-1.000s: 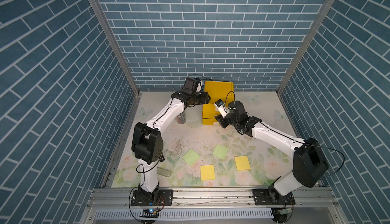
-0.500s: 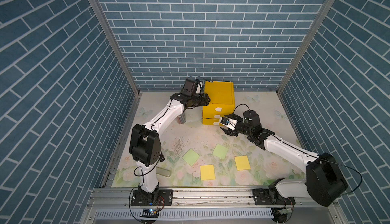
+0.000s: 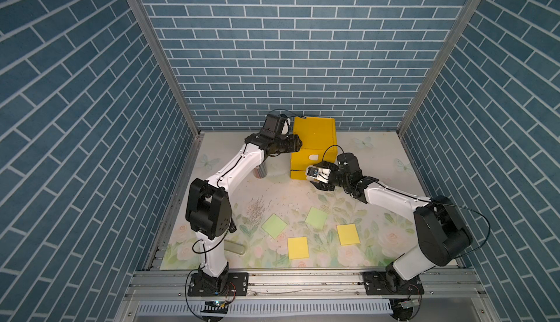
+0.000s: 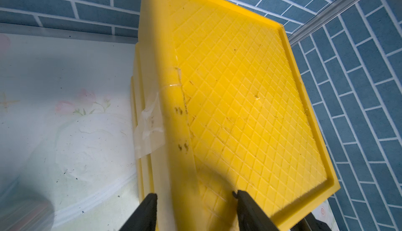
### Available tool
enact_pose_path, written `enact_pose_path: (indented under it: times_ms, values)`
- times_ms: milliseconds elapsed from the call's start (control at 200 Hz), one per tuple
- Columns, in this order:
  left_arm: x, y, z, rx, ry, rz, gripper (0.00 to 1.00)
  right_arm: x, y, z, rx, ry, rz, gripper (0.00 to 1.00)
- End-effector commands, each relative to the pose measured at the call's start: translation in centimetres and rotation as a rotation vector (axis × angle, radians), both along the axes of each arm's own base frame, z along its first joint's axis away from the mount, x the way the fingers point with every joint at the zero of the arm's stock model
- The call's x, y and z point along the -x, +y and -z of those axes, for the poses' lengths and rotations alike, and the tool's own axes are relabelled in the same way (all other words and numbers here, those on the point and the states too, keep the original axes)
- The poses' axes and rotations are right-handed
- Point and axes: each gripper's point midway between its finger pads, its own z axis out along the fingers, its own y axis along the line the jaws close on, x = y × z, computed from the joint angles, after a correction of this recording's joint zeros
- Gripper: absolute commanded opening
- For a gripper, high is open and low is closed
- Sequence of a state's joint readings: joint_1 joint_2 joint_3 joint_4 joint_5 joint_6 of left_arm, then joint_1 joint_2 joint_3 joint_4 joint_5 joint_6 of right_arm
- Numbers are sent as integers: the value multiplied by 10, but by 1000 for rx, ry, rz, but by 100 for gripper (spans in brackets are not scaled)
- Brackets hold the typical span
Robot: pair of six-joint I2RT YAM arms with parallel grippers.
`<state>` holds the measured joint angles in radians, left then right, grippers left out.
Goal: Please put the sticky notes in the drawer by color
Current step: Open the drawer in the storage box.
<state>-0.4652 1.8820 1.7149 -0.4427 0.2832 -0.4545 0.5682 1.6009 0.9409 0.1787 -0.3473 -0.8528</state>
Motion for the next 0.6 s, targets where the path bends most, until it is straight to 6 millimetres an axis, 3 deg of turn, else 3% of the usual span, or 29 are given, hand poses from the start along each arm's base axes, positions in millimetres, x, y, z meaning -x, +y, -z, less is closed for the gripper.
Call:
enact_pose_path:
  times_ms: [0, 75, 440, 595]
  values:
    - [0, -2, 13, -32, 33, 12, 63, -13, 3, -1, 20, -39, 2, 72]
    - [0, -3, 12, -31, 29, 11, 62, -17, 4, 4, 24, -29, 20, 71]
    - [3, -3, 16, -38, 38, 15, 62, -29, 4, -11, 16, -41, 67, 70]
    - [3, -3, 14, -34, 40, 21, 62, -26, 1, 16, 94, 34, 44, 70]
